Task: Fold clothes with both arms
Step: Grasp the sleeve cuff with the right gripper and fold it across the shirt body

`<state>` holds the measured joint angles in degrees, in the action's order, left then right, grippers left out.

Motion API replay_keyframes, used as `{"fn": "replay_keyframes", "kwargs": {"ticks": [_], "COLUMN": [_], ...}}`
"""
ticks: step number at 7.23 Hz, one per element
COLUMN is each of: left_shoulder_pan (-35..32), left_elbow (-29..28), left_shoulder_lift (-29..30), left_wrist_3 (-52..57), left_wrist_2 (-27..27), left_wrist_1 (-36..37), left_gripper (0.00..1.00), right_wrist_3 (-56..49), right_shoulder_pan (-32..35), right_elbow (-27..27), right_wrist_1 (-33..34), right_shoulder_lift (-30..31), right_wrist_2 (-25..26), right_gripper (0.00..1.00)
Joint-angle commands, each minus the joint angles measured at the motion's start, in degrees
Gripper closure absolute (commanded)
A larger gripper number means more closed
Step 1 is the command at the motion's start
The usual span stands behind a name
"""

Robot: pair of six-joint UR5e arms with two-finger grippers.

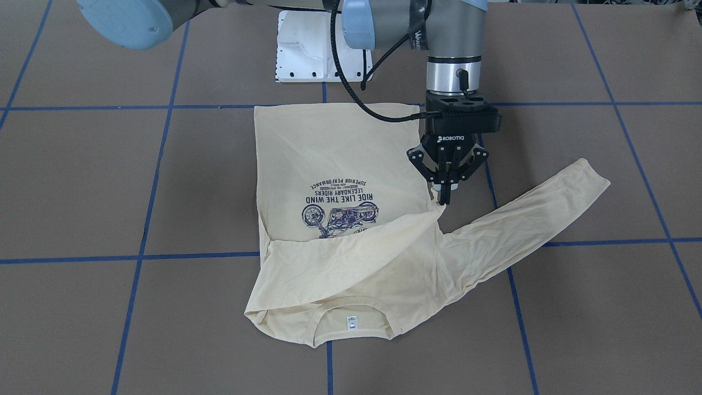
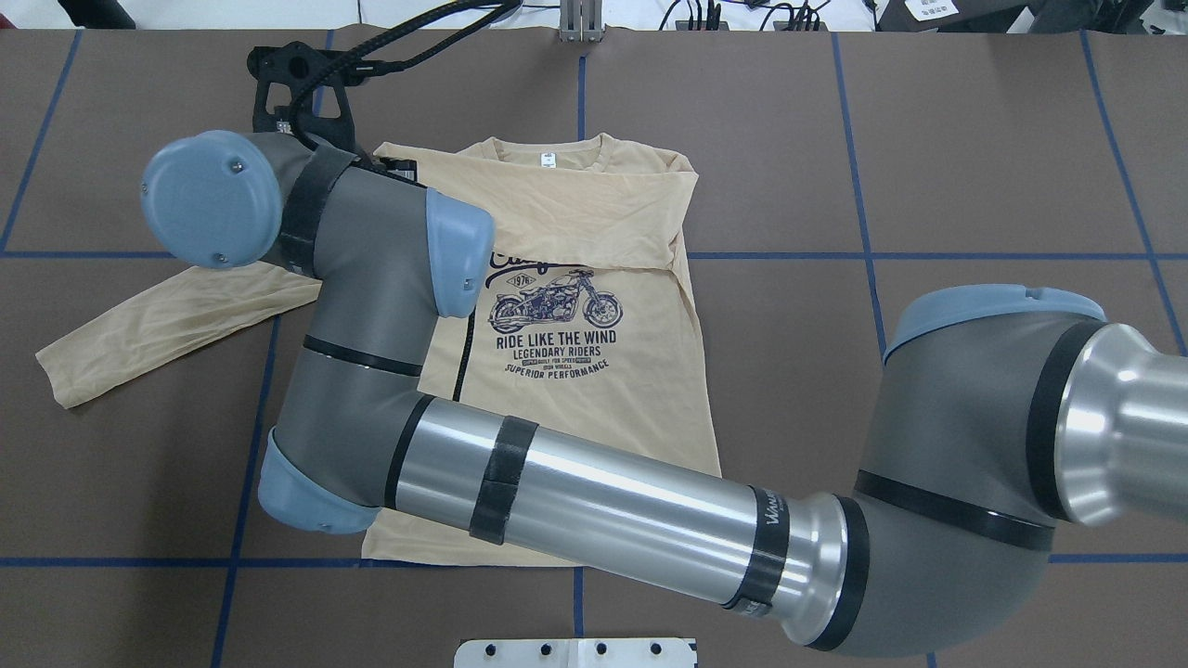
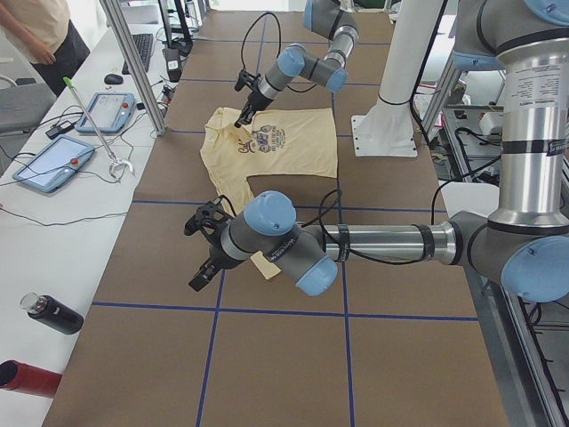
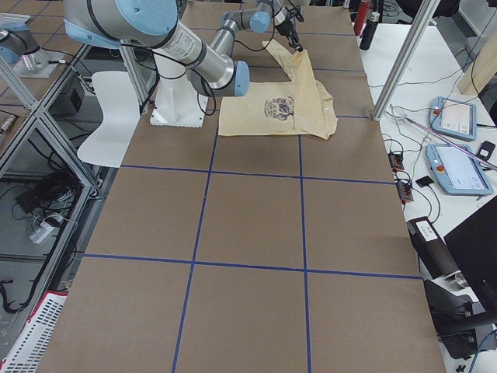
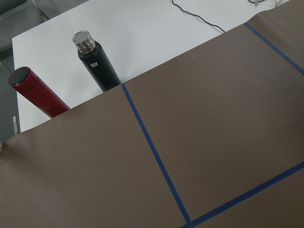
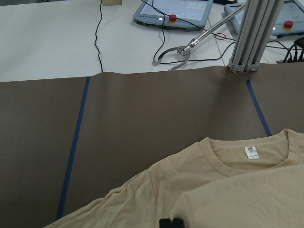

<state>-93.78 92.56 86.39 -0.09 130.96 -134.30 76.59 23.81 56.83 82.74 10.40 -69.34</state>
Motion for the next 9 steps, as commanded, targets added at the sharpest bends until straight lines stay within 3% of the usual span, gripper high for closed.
{"fn": "replay_keyframes", "kwargs": {"ticks": [1, 4, 6, 9], "left_shoulder_pan": [0.0, 0.0, 0.4, 6.9], "left_elbow": [0.0, 0.0, 0.5, -3.2], "left_shoulder_lift": [0.0, 0.0, 0.3, 0.0], "left_wrist_3": [0.0, 0.0, 0.0, -5.0], "left_wrist_2": [0.0, 0.0, 0.1, -0.3], "left_wrist_1": [0.0, 0.0, -0.1, -6.7], "left_gripper": [0.00, 0.00, 0.00, 0.00], "right_wrist_3": [3.9, 5.4, 5.2, -2.3], "right_shoulder_pan": [-1.0, -0.4, 3.2, 7.9], "right_elbow": [-7.3, -8.7, -3.7, 24.4], "right_wrist_1": [-2.7, -2.8, 1.4, 14.7], "right_shoulder_lift": [-4.0, -7.9, -5.6, 12.8], "right_wrist_2": [1.7, -0.6, -9.8, -17.3], "right_gripper": [0.03, 0.01, 0.01, 0.00]}}
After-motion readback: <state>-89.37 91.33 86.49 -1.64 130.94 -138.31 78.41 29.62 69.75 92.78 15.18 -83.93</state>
